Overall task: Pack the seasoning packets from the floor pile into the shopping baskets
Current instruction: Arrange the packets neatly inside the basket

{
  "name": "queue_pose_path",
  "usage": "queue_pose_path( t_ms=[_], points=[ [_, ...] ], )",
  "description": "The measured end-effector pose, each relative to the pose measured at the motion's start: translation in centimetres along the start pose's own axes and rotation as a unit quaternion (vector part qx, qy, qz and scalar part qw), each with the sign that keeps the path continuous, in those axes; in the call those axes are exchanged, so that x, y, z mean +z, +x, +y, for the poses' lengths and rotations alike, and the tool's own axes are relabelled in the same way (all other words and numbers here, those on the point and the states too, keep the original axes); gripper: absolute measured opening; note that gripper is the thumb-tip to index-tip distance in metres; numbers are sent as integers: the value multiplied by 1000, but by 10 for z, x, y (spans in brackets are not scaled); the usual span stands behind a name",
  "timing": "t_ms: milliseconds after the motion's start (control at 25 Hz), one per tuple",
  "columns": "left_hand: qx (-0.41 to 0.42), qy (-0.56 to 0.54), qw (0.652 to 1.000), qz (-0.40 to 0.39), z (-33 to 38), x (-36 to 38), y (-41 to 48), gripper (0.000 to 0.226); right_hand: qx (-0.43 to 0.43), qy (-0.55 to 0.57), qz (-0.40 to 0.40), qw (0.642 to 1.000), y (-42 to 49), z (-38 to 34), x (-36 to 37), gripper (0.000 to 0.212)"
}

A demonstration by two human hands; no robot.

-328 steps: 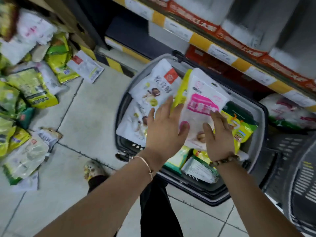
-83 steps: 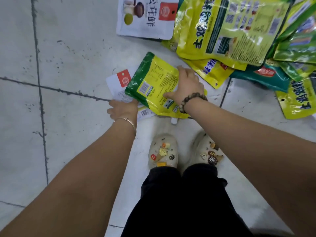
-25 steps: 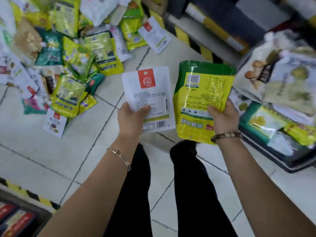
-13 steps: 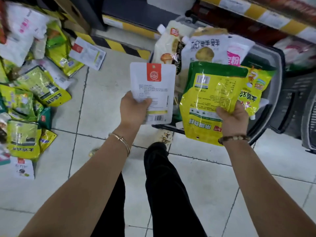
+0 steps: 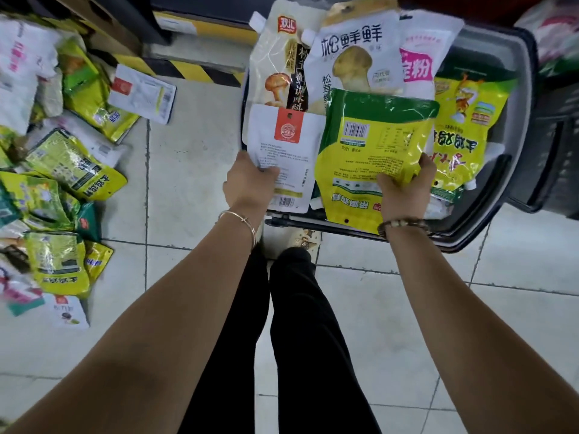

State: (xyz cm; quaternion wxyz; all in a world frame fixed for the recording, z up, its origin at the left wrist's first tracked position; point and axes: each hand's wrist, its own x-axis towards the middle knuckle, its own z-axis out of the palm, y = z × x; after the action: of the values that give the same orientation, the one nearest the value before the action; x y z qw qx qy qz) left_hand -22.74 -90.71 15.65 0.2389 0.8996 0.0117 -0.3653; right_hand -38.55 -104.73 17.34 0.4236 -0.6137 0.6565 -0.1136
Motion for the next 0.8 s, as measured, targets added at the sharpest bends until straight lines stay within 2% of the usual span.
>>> queue_pose_path(
  t_ms=[40, 120, 200, 240, 320, 400, 440, 560, 680, 800],
  points=[
    [10, 3, 1000, 6, 0, 1, 0, 30, 1, -2, 11, 1000, -1, -1, 3, 67],
    [56, 7, 998, 33, -1, -1, -2, 59, -20, -33, 33, 999, -2, -4, 4, 87],
    [148, 89, 983, 67, -6, -5, -5, 92, -100, -172, 60, 978, -4, -5, 7, 102],
    [206, 156, 964, 66, -10, -6, -5, 101, -156, -257, 45, 953, -6, -7, 9, 108],
    [304, 270, 913, 24, -14, -5, -6, 111, -269, -401, -44, 875, -6, -9, 15, 118],
    [362, 316, 877, -8, -13, 2, -1, 114, -339, -483, -128, 797, -1, -9, 20, 125],
    [378, 330, 865, -10, -11, 6, 3, 116, -349, -505, -152, 775, 3, -10, 21, 128],
    [360, 387, 849, -15, -1, 20, 18, 119, -329, -533, -191, 756, 15, -15, 29, 135],
    [304, 413, 858, -6, 5, 37, 32, 117, -311, -557, -224, 737, 21, -22, 46, 140],
    [288, 418, 861, -7, 6, 49, 39, 116, -308, -559, -226, 736, 24, -24, 60, 142]
  ],
)
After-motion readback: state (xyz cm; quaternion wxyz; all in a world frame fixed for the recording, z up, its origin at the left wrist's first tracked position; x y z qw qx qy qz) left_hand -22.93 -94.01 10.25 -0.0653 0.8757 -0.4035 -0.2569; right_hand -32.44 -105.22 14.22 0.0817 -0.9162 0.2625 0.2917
